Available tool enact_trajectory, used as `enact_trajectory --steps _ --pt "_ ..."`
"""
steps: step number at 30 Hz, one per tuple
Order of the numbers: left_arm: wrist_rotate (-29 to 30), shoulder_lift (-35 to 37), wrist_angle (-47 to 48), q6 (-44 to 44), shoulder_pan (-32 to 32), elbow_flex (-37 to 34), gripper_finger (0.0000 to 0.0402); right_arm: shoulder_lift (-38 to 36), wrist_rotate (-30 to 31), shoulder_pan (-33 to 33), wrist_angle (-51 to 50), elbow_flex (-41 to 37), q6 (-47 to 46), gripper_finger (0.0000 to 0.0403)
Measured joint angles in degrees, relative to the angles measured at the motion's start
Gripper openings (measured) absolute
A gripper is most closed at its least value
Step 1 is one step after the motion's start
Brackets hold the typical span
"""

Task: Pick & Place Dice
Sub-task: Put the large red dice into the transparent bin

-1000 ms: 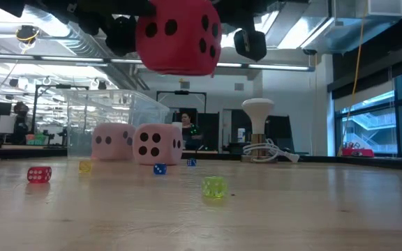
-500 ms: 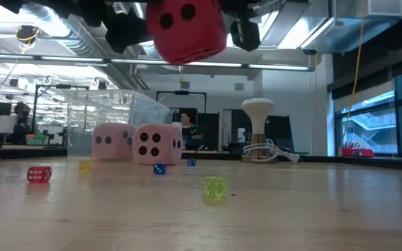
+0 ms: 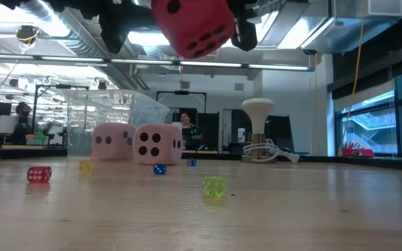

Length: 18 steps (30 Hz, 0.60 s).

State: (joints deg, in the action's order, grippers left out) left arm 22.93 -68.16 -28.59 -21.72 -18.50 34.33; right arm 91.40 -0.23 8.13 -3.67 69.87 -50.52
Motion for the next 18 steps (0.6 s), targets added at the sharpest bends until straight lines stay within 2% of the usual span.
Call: enact_trajectory --steps 4,5,8,11,18 --pt "-1.48 0.2 -3.69 -2.38 0.11 0.32 0.0028 0.26 -0.53 0.7 -0.79 -0.17 -0.03 0.0" --pt "-1.46 0.22 -4.99 -2.34 0.11 0.33 0.0016 0.28 -0.82 0.87 -0.77 -0.17 -0.03 0.0" --pt "-1.28 0.26 -7.74 -0.47 -0.19 0.43 0.0 0.29 -0.81 1.4 -0.67 -0.17 -0.03 0.0" --pt "-1.33 0.26 -7.82 0.28 -0.32 0.43 0.0003 0.3 0.01 1.91 -0.62 -0.17 -0.03 0.0" --pt "-3.19 0.22 -1.47 -3.96 -0.63 0.32 0.0001 0.28 0.66 2.64 -1.47 -0.17 -0.03 0.0"
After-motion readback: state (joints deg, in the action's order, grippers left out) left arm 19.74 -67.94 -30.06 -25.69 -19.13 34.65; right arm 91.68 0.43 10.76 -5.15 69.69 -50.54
